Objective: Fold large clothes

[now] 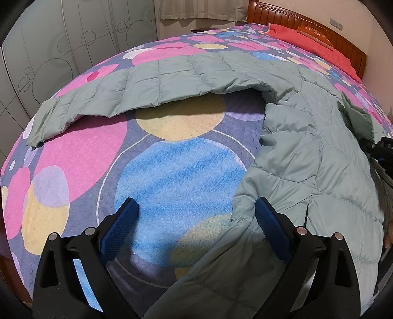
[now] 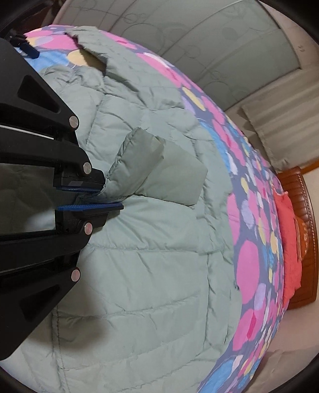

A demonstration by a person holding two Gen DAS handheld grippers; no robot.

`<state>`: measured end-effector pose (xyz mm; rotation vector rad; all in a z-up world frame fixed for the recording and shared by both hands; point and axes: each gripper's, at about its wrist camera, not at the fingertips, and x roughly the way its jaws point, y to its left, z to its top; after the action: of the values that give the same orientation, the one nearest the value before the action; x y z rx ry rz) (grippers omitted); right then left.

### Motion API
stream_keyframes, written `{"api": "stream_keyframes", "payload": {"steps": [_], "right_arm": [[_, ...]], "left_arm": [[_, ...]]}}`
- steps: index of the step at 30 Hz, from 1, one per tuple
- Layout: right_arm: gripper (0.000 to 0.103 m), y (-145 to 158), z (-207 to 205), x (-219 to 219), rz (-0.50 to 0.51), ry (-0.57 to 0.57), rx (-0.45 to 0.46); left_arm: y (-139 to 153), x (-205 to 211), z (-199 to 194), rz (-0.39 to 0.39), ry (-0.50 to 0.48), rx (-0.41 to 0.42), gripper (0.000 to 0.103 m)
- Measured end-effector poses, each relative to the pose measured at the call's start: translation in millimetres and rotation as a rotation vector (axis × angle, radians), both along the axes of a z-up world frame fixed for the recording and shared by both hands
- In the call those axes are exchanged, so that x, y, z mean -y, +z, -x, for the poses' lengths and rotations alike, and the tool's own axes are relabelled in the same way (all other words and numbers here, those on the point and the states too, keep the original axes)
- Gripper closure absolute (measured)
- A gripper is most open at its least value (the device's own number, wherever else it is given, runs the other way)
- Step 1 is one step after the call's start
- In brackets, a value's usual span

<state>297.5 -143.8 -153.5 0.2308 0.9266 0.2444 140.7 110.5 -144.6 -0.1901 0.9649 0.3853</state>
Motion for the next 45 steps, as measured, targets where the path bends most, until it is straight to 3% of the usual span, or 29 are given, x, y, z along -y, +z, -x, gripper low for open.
{"api": "stream_keyframes", "payload": {"steps": [5, 7, 9, 10, 15, 20, 23, 24, 26, 31, 34, 39, 45], "right_arm": [[0.092, -2.4, 0.7, -2.6, 0.0, 0.017, -0.016], [0.082, -1.5, 2.2, -2.2, -0.024, 0.029, -0.023], [0.055, 2.0, 6.7, -1.2, -0.067, 0.048, -0.029], [0.052, 5.3, 10.3, 0.0, -0.082, 0.055, -0.027], [0.051, 31.4, 30.6, 29.2, -0.106, 0.047, 0.028], [0.051, 49.9, 29.4, 128.0, -0.033, -0.187, 0.093], [0.054, 44.8, 19.0, 193.0, 0.028, -0.384, 0.098], [0.06, 40.3, 13.0, 207.4, 0.056, -0.423, 0.088], [0.062, 27.0, -1.9, 228.3, 0.078, -0.459, 0.051], [0.062, -10.5, -31.0, 237.8, 0.089, -0.444, -0.047], [0.062, -5.7, -34.9, 229.7, 0.157, -0.412, -0.051], [0.062, 13.9, -3.3, 216.6, 0.148, -0.416, -0.002], [0.057, -7.2, 5.3, 192.4, 0.236, -0.389, -0.011]], "left_arm": [[-0.3, -0.2, -0.3, -0.001, 0.0, 0.0, 0.006], [-0.4, -0.2, 0.2, 0.0, 0.0, 0.0, 0.006], [-0.5, -0.2, 0.3, 0.0, 0.0, 0.0, 0.006], [-0.5, -0.3, 0.1, 0.0, 0.0, 0.0, 0.006], [-0.7, -0.2, 0.4, 0.0, 0.0, 0.001, 0.006], [-1.0, -0.2, -0.2, -0.004, -0.001, -0.001, 0.006], [-1.0, 0.5, 0.0, -0.004, 0.0, -0.001, 0.005], [-1.1, 0.5, 0.1, -0.005, 0.0, -0.001, 0.005], [-1.0, 1.1, -0.8, -0.009, 0.0, -0.003, 0.005], [-1.3, 2.1, -2.3, -0.012, -0.001, -0.005, 0.005], [-2.2, 2.3, -2.4, -0.013, 0.0, -0.006, 0.005], [-2.5, 2.2, -2.2, -0.014, 0.0, -0.005, 0.004], [-2.7, 2.2, -3.0, -0.012, 0.0, -0.006, 0.004]]}}
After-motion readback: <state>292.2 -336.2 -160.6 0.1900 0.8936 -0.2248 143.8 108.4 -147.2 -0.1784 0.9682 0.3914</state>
